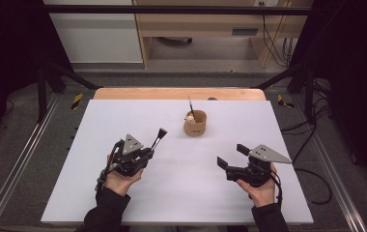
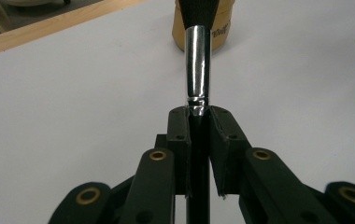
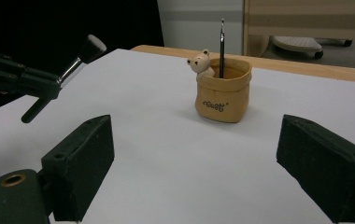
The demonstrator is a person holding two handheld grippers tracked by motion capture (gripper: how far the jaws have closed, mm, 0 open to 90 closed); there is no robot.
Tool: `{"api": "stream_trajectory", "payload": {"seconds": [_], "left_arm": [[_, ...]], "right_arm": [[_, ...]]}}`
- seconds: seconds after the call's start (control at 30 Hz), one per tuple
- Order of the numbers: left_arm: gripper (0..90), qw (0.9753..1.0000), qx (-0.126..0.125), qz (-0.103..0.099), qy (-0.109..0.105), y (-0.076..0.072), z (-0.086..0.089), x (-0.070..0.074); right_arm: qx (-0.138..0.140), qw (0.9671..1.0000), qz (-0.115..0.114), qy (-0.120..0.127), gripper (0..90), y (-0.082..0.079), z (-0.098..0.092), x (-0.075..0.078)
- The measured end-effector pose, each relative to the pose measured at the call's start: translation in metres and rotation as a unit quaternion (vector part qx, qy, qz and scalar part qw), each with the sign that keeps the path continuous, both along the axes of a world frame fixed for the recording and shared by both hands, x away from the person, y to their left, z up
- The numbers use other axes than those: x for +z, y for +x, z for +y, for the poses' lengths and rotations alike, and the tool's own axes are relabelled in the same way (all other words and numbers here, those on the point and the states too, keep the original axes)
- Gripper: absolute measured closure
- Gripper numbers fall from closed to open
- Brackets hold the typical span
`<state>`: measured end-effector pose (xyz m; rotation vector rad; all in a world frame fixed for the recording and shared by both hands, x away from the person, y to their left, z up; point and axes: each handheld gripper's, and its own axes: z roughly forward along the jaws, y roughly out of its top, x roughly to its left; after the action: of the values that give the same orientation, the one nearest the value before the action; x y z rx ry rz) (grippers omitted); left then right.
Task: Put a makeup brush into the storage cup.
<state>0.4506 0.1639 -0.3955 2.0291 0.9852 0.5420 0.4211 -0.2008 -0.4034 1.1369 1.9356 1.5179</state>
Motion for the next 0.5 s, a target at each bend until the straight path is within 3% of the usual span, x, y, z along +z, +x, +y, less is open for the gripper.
{"api": "stream_trajectory", "payload": {"seconds": [0.13, 0.17, 0.27, 0.5], "left_arm": [[78.7, 0.9999, 0.000, -0.006, -0.013, 0.000, -0.005, 0.002], [78.7, 0.9998, -0.010, -0.012, -0.009, 0.002, -0.005, 0.003], [78.7, 0.9998, -0.006, -0.005, -0.017, 0.000, -0.010, 0.005], [78.7, 0.9991, -0.006, -0.014, -0.039, -0.001, -0.018, 0.010]], "right_arm": [[0.003, 1.0000, 0.001, 0.001, 11.6, 0.003, 0.006, 0.001], [0.004, 1.0000, 0.000, 0.001, 11.6, 0.003, 0.006, 0.002], [0.003, 1.0000, -0.003, 0.000, 12.0, 0.004, 0.010, 0.006], [0.008, 0.9998, -0.009, 0.015, 11.9, 0.010, 0.022, 0.012]]}}
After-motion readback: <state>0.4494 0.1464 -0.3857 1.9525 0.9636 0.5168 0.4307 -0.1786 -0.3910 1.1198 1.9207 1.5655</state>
